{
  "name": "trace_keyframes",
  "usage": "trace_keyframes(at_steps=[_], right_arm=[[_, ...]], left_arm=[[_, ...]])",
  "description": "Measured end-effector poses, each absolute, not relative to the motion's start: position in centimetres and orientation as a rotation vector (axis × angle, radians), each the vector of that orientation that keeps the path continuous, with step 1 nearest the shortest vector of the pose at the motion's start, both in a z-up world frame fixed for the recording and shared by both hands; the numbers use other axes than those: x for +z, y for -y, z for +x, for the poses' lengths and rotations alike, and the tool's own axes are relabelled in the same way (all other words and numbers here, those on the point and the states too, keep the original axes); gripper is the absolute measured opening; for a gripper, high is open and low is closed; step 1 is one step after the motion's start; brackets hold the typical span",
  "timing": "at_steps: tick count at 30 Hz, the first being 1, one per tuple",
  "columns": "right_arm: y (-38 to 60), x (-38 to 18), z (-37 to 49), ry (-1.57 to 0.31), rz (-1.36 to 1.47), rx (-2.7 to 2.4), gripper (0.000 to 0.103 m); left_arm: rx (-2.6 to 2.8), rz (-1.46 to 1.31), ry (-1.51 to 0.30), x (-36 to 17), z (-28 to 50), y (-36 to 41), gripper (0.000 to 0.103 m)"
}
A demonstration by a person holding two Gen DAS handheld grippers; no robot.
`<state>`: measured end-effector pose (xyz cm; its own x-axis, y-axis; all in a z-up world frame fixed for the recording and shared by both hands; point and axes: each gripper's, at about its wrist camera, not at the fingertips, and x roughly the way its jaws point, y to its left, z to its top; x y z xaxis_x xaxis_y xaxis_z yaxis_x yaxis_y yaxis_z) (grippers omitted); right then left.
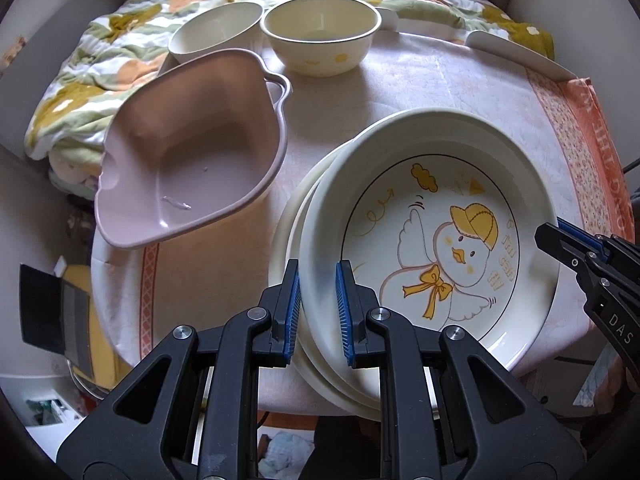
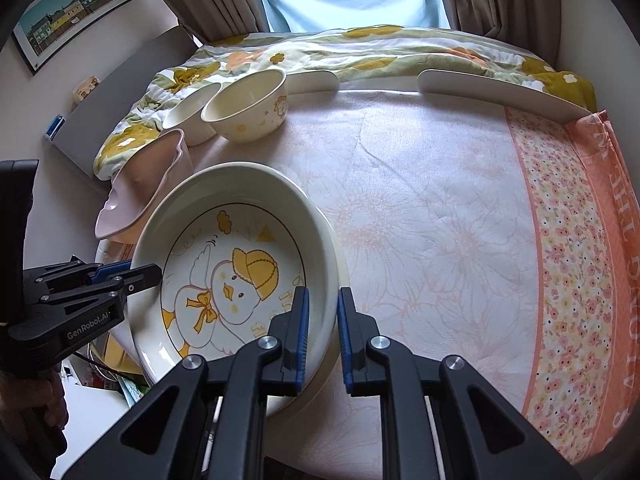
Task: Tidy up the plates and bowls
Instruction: 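Lower the duck-print plate onto the white oval plate with both tools, then open both tools and pull them back from the plate stack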
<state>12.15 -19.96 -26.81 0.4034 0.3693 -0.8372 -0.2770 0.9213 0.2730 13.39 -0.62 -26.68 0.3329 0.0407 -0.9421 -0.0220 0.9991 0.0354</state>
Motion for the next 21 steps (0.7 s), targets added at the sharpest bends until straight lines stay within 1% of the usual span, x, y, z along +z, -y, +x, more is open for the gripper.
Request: trace_keyframes(at_steps=[3, 7, 16, 21], right_arm=[[20.1, -26.9, 12.2, -1.081, 0.099, 0.415, 0.013], [20.1, -26.8, 12.0, -1.074, 0.106, 0.431, 0.013], [19.9, -26.7, 11.7, -1.071, 0.094, 0.444, 0.013], [20.3, -24.0, 12.2, -1.016, 0.109, 0.496, 0.013]], left_arm=[[0.052, 0.054, -1.219, -26.6, 13.3, 1.0, 0.014], [0.091, 0.183, -1.171, -25.9, 13.0, 2.1, 0.014], [0.069, 0.126, -1.175, -25.5, 12.6, 1.5, 0.014], [0.06, 0.018, -1.098, -21.8, 11.8, -0.6, 0.014]])
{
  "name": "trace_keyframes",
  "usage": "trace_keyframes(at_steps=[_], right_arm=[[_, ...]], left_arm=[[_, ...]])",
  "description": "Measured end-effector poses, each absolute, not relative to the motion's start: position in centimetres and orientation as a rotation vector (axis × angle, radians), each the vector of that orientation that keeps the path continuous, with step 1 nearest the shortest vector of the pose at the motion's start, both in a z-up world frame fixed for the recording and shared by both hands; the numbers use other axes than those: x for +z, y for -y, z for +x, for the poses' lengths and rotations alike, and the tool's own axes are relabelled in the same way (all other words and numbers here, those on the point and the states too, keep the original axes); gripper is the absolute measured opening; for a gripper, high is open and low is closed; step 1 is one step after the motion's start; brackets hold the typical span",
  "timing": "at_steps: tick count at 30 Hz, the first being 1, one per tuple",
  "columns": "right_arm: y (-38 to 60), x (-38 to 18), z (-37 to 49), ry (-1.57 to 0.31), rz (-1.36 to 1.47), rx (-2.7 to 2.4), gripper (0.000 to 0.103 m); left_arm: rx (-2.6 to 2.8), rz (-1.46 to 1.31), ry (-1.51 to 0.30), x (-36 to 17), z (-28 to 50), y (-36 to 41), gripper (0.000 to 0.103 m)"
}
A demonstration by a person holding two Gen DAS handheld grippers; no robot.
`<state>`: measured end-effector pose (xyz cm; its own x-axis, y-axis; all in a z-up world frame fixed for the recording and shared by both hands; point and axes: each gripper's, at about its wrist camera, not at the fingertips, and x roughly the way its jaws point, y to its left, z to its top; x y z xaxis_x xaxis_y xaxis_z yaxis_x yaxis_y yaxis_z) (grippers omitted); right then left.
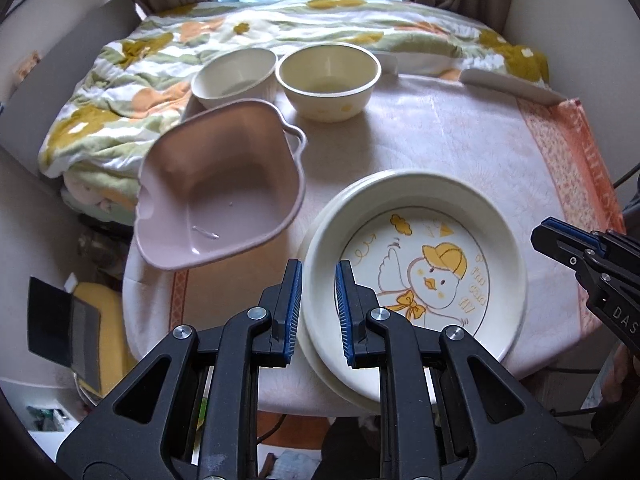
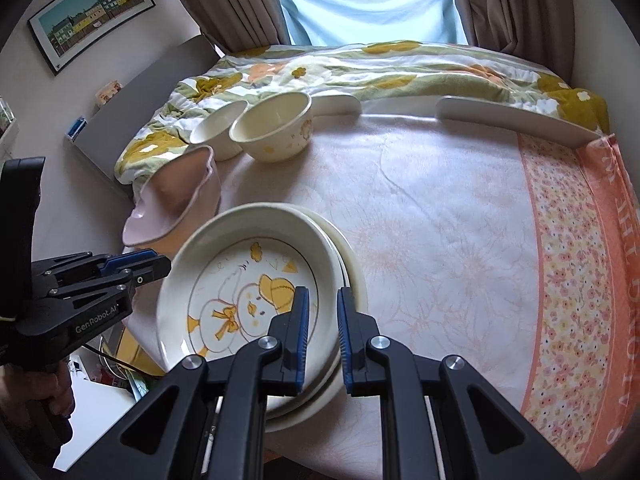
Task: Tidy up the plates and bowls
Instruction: 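Open both tools and pull them back from the plate stack, then grasp the rim of the pink square dish with both tools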
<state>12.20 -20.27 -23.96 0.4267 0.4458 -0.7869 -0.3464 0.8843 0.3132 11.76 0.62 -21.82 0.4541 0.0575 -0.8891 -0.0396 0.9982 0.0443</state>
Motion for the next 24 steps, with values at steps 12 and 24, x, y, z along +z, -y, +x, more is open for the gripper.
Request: trace_keyframes(at_steps=[12, 24], right_arm=[[14.4, -16.8, 17.4, -0.875, 0.062, 0.689, 0.103], [2.5, -23.7, 22.3, -1.148, 0.021, 0.693, 0.085]], left_arm=[[0.19, -0.252, -0.911, -15.8, 10.4, -13.3, 0.103], [-0.042, -0.573, -1.129, -25.3, 14.3, -20.6, 0.068]])
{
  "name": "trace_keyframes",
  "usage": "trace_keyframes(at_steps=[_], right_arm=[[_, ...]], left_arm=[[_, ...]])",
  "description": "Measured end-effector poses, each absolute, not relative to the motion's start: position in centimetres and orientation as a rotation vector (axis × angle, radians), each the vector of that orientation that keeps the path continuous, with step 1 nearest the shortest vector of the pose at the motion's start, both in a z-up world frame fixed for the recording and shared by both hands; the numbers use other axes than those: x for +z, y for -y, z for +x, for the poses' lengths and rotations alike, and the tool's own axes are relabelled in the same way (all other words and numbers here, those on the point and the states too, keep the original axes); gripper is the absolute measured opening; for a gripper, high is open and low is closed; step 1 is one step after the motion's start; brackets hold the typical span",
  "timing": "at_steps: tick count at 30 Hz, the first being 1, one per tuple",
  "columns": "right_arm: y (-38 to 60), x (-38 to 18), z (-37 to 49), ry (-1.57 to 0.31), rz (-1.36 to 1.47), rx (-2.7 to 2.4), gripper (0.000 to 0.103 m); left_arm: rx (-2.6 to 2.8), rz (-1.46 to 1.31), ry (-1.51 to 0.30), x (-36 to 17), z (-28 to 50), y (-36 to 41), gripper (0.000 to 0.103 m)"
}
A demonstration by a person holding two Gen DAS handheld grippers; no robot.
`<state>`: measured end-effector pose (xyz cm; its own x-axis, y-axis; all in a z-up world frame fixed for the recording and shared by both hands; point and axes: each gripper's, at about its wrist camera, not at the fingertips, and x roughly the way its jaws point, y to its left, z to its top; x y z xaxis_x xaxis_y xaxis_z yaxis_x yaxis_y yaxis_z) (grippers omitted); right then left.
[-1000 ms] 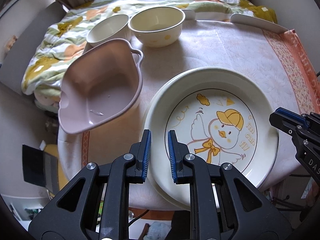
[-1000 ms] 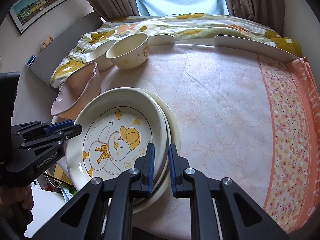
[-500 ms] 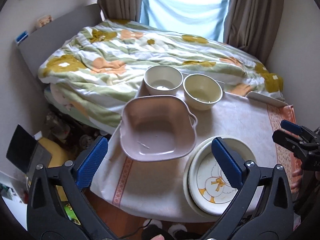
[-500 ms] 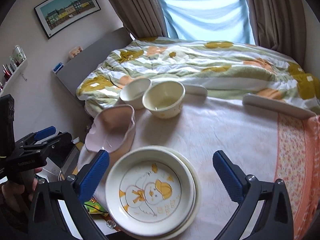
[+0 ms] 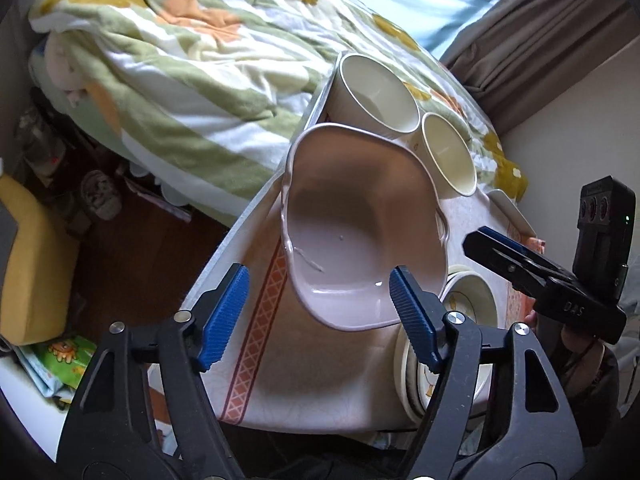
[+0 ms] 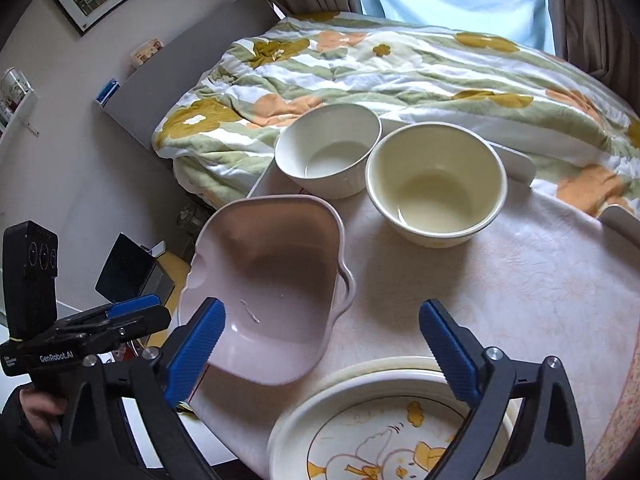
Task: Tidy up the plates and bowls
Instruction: 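Grasp the rim of the pink square dish with both tools, then lift the pink dish with both tools and carry it toward the orange floral strip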
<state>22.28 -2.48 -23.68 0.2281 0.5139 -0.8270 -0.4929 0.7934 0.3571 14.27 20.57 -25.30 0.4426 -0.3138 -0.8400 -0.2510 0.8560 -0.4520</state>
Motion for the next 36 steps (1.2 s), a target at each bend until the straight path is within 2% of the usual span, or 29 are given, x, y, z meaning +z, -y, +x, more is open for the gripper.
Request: trace_keyframes(at_steps=[3, 9, 11, 14, 15, 17, 26, 36], right_arm=[[1.2, -25.3, 22.8, -1.202, 0.022, 0.69, 0.069], [0.3, -27.8, 23.3, -1.277, 0.038, 0.653, 0.051], [0.5, -28.2, 23.4, -1.29, 0.051, 0.628, 0.045], [0.6, -28.4, 23.4, -1.294, 0.064, 0.622, 0.025], [0.6, -28.5, 23.4, -1.296, 0.063, 0.622, 0.019], [0.6, -28.5, 23.3, -1.293, 0.055, 0.61, 0.013], [1.5, -27.1, 22.3, -1.231, 0.087, 0.594, 0.011], [8.0, -19.9, 20.0, -1.053, 0.155, 0.594, 0.011]], left_arm=[[-0.074, -0.559, -1.163, -26.7, 15.4, -20.7, 0.06], [-0.118, -0.509, -1.219, -28.8, 17.6, -20.9, 0.042], [-0.11, -0.485, -1.234, -29.1, 17.9, -20.9, 0.028], [-0.111, -0.454, -1.246, -29.4, 18.4, -21.0, 0.016], [-0.108, -0.438, -1.246, -29.4, 18.6, -20.9, 0.016], [-0.108, -0.41, -1.241, -29.3, 18.7, -20.8, 0.013], [-0.095, -0.33, -1.197, -26.9, 18.5, -20.0, 0.013], [-0.121, -0.245, -1.049, -18.3, 17.3, -13.8, 0.013]])
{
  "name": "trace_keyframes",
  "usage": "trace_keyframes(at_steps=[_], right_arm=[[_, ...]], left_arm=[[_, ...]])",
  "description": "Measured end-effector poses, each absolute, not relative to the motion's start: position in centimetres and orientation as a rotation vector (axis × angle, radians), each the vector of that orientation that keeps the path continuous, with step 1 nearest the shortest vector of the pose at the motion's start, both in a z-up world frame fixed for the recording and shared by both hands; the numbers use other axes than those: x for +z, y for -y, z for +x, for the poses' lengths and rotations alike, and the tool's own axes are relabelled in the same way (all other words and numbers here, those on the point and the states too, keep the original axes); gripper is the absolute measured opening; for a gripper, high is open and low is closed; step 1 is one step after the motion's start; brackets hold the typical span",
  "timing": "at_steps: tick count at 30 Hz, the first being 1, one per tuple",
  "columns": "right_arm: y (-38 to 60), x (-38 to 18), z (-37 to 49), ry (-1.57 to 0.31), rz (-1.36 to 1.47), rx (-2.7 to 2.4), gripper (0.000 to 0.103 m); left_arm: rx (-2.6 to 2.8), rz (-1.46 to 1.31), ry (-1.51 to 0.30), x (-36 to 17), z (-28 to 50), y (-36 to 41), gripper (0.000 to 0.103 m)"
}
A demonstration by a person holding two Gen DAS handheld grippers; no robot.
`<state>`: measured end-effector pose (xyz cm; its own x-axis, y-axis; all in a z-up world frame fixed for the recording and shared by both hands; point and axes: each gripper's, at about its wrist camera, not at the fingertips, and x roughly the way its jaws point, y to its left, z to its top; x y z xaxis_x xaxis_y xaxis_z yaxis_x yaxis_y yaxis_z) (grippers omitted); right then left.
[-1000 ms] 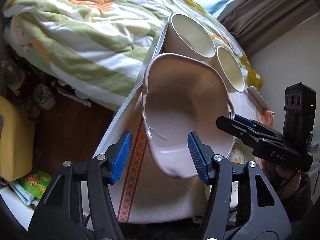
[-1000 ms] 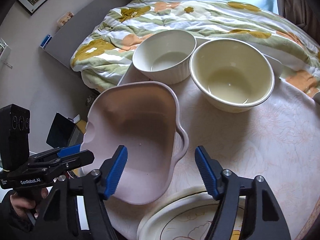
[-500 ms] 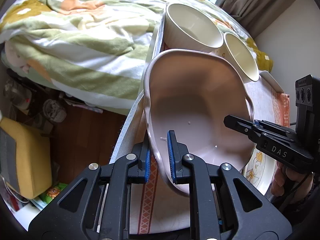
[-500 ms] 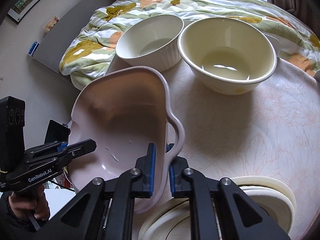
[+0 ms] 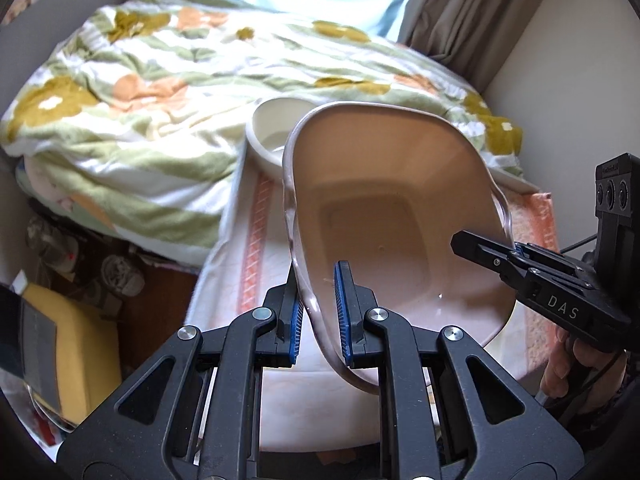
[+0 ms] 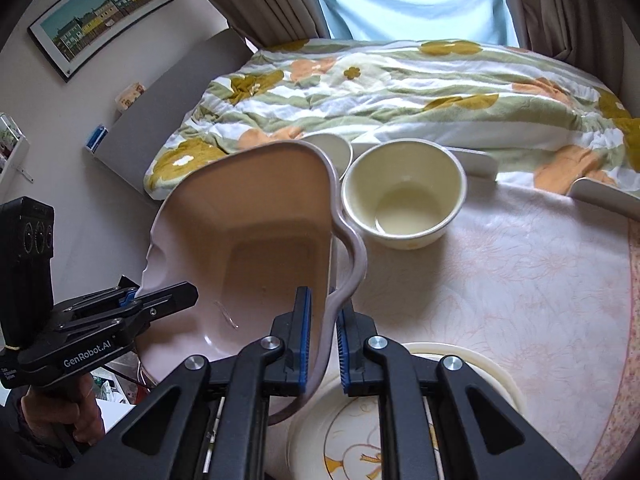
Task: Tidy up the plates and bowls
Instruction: 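Lift the pink dish with both tools and carry it toward the orange floral strip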
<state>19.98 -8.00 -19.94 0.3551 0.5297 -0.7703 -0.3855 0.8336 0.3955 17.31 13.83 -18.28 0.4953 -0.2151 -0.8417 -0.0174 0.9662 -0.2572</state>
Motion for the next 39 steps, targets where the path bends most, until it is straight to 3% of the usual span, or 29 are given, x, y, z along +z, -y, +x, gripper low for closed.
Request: trace_keyframes(at_steps=[10, 22, 29, 39], right_arm=[[22.2, -14.8, 16.6, -0.938, 0.178, 0.482, 0.011], [37.8, -21.5, 13.3, -1.046, 0.254, 0.25, 0.011], [40.9, -26.3, 14.1, -1.077, 0.243, 0.226, 0.011], [42.3, -28.4, 13.8, -1.098, 0.258, 0.253, 0.011]], left_arm=[[-0.244, -0.191, -0.991, -14.1, 15.8, 2.6, 0.013], [-0.419, -0.119, -1.165, -22.7, 16.7, 20.9, 0.013], [-0.404, -0.07, -1.212, -27.2, 17.5, 24.5, 0.013], [-0.362, -0.027, -1.211, -28.6, 18.1, 25.8, 0.013]])
